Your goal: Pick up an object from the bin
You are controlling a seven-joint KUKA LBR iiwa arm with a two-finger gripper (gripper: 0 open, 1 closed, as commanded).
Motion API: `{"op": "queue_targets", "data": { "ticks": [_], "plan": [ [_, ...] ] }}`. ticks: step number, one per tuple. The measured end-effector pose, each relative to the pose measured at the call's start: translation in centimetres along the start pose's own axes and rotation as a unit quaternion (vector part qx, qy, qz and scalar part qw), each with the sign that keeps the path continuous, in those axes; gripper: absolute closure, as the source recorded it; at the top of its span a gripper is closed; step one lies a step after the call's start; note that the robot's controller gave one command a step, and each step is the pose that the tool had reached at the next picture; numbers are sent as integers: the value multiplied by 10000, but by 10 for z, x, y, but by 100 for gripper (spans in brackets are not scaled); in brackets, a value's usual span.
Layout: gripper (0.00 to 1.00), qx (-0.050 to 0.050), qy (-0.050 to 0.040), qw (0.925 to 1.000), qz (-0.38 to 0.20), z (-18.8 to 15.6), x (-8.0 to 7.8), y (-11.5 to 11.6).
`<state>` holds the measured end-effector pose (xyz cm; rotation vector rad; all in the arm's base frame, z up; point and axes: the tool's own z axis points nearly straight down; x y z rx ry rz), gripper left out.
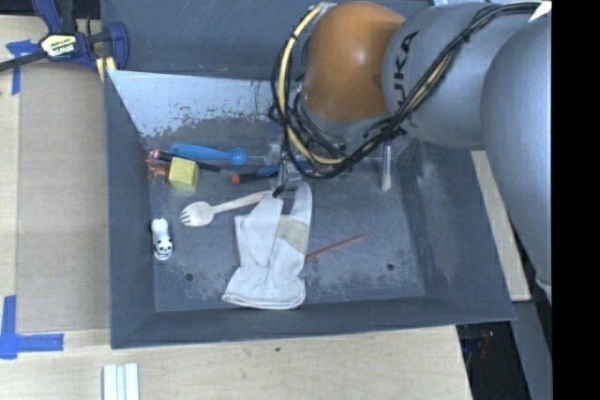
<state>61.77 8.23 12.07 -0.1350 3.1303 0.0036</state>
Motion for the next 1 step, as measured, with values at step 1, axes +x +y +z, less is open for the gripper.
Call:
{"op": "queue_targets", "data": {
  "ticks": [1],
  "plan": [
    [100, -1, -12, 10000, -1, -23, -1, 0]
  ]
}}
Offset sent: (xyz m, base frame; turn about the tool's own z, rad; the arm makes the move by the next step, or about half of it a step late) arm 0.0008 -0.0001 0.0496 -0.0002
